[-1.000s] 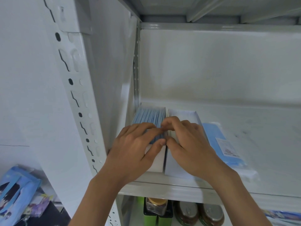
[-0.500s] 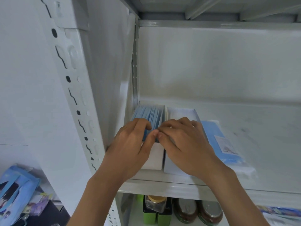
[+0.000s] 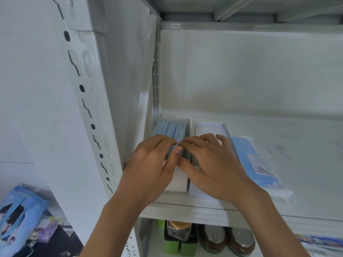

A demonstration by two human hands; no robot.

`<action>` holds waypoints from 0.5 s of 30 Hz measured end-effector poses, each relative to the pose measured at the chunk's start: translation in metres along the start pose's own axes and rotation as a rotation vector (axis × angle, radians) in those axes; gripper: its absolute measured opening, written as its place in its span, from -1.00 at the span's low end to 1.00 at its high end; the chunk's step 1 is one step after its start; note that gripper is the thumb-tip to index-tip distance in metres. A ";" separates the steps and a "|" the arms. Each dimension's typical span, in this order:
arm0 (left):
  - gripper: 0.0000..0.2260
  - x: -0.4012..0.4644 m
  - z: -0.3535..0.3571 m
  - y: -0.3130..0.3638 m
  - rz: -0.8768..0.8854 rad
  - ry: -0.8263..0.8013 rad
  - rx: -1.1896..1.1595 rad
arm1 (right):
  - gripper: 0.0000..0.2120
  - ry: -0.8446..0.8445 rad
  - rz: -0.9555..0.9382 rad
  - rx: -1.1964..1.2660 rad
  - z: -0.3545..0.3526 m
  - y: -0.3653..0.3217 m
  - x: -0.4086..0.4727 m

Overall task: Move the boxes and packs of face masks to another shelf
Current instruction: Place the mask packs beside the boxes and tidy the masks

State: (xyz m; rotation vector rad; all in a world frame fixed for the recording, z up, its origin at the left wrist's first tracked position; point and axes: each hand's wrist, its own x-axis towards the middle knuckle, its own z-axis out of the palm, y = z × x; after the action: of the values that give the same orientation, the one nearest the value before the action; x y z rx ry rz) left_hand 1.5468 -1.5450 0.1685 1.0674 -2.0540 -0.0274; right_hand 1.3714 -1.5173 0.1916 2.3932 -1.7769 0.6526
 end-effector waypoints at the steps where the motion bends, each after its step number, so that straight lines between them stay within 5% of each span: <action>1: -0.63 0.000 0.000 0.001 -0.017 0.009 0.009 | -0.53 0.005 0.010 -0.008 0.001 0.000 0.000; 10: -0.73 -0.001 0.002 -0.002 0.037 0.023 -0.028 | -0.64 -0.050 -0.029 0.072 -0.001 0.000 0.000; 15: -0.79 0.003 0.002 0.000 0.010 0.073 0.054 | -0.50 0.004 -0.003 0.028 0.000 0.000 0.000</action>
State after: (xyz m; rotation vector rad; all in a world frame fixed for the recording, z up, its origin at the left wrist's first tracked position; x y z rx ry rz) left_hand 1.5447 -1.5480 0.1687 1.0755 -2.0045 0.0711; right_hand 1.3714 -1.5178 0.1917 2.4099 -1.7742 0.6855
